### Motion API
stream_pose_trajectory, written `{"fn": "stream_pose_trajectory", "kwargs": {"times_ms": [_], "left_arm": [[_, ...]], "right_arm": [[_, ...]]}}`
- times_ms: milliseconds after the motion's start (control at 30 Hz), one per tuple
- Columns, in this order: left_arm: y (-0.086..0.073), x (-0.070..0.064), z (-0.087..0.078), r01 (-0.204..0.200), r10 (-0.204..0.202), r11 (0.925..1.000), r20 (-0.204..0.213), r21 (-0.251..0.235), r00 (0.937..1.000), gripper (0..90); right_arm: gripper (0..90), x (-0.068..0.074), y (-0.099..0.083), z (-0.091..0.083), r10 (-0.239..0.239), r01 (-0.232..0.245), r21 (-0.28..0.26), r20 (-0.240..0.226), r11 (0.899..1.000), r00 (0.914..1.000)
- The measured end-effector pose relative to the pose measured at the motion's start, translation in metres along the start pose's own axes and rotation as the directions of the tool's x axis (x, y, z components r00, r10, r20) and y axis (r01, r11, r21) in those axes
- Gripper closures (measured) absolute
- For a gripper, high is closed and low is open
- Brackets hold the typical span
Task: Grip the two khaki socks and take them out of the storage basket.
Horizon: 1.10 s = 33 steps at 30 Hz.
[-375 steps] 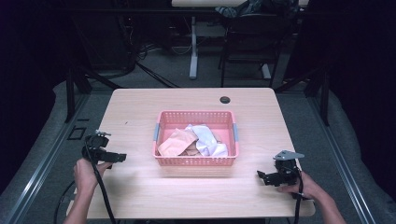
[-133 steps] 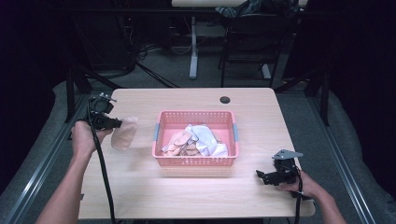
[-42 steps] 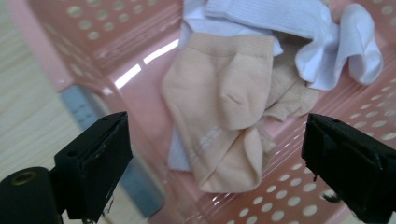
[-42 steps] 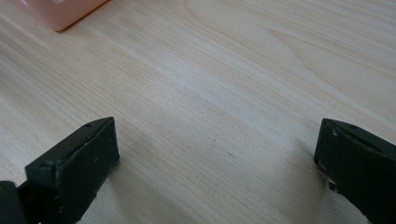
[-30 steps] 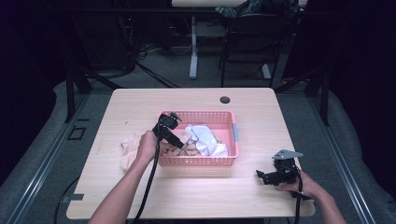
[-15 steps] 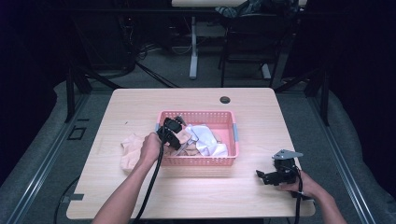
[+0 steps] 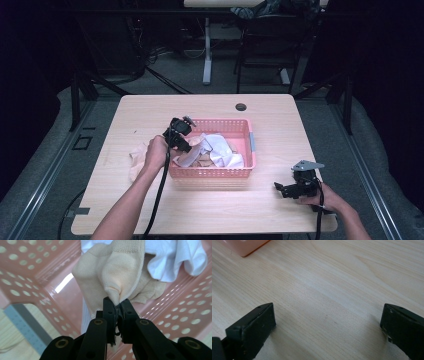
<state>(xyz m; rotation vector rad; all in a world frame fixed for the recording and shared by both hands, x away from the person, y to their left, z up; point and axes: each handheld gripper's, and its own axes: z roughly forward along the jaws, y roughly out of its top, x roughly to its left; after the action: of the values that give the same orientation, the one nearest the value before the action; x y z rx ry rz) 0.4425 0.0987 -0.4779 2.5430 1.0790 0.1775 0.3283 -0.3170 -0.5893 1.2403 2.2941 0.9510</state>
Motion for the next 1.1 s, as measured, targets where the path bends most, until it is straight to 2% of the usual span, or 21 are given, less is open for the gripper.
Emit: {"fn": "stream_pose_trajectory", "kwargs": {"times_ms": [100,200,233,567,767,1100], "left_arm": [[0.003,0.001,-0.015,-0.002,0.002,0.9995,-0.006,-0.032,1.0,84.8],[0.005,0.0,-0.022,-0.001,0.0,0.9988,-0.014,-0.049,0.9999,84.7],[0.007,-0.001,-0.03,-0.002,0.0,0.998,-0.018,-0.063,0.9998,84.6],[0.011,0.004,-0.061,-0.008,0.003,0.9936,-0.048,-0.113,0.9988,84.6],[0.007,0.013,-0.083,0.005,-0.016,0.9894,-0.069,-0.145,0.9975,84.6],[-0.006,0.027,-0.106,0.028,-0.045,0.9852,-0.096,-0.169,0.9944,84.6]], "right_arm": [[0.0,0.0,0.0,0.0,-0.002,0.002,0.002,0.0,1.0,1.0],[0.0,0.0,0.0,0.0,0.0,0.0,0.0,0.0,1.0,1.0],[0.0,0.0,0.0,0.0,-0.001,0.001,0.0,0.001,1.0,1.0],[0.0,0.0,0.0,0.0,0.0,0.0,0.0,0.0,1.0,1.0],[0.0,0.0,0.0,0.0,0.0,0.0,0.0,0.001,1.0,1.0],[0.0,0.0,0.0,0.0,0.0,0.0,0.0,0.0,1.0,1.0]]}}
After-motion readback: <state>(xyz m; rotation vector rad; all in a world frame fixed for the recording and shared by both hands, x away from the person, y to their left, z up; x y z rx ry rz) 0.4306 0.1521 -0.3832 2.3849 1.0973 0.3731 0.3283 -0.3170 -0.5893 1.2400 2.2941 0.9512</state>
